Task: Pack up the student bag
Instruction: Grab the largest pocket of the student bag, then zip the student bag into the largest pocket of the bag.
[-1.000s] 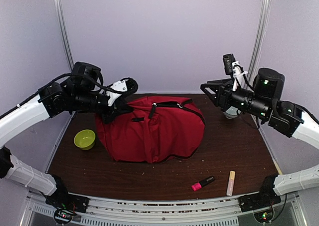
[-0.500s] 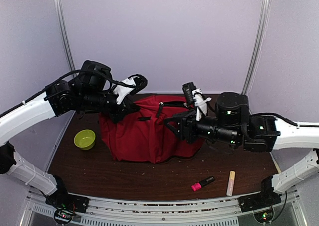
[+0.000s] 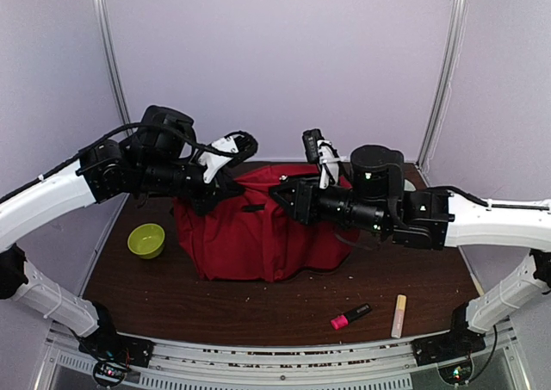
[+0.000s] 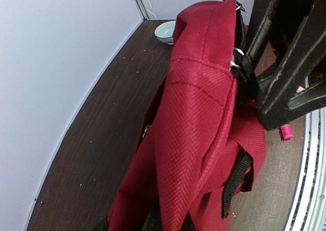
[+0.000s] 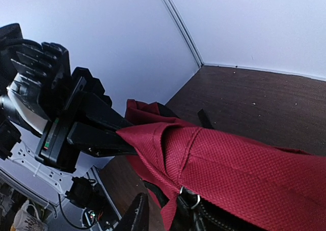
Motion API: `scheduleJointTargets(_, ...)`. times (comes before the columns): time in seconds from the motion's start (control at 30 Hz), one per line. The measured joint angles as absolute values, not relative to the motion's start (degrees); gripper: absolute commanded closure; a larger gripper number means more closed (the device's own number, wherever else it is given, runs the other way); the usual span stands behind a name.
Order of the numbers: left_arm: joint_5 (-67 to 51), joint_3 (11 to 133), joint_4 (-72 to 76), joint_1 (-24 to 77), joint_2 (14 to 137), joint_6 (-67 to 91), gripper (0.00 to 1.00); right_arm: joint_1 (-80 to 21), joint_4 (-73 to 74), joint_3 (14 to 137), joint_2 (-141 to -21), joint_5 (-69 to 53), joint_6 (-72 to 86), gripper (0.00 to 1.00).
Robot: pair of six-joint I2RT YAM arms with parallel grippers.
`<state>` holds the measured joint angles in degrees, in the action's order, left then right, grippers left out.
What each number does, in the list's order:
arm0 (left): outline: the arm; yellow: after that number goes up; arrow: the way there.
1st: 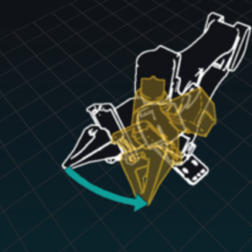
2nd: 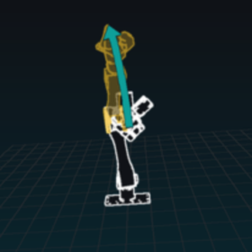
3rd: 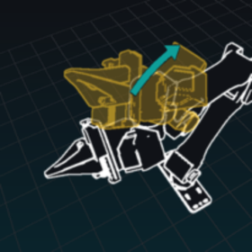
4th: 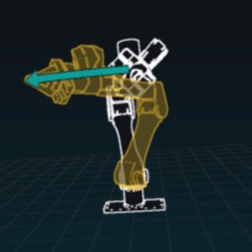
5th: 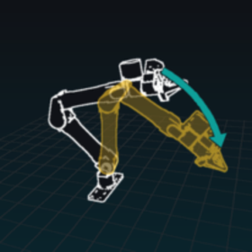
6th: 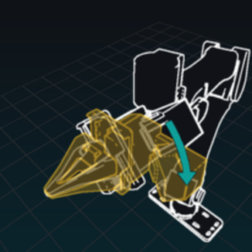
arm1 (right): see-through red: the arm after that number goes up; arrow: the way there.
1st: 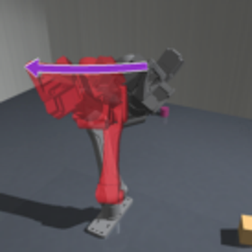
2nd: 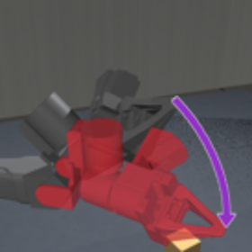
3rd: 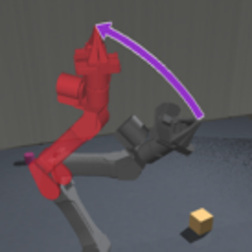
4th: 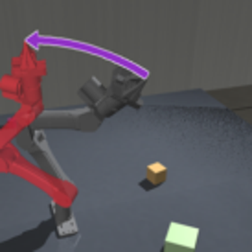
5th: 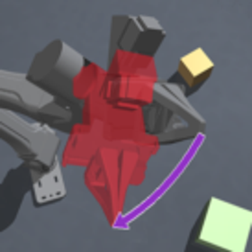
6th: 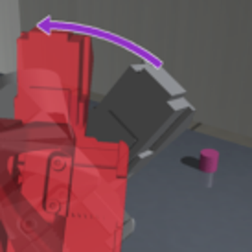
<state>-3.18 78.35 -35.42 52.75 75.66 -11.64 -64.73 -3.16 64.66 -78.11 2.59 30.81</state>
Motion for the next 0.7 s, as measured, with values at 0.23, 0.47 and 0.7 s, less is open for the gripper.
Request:
scheduleJointTargets(0.23, -3.4, 78.4, -34.5, 53.0, 75.6, -11.7, 1.0, -61.9, -5.6, 63.3, -77.7, 0.6, 33.5, 1.0)
scheduleJointTargets(0.47, -2.1, 76.4, -33.9, 53.5, 72.7, -12.2, 1.0, -56.5, -3.5, 57.9, -68.4, -6.0, 33.9, 1.0)
scheduleJointTargets(0.7, -0.9, 76.3, -32.8, 54.9, 72.3, -13.7, 1.0, -47.8, 1.9, 52.4, -59.2, -16.0, 33.6, 1.0)
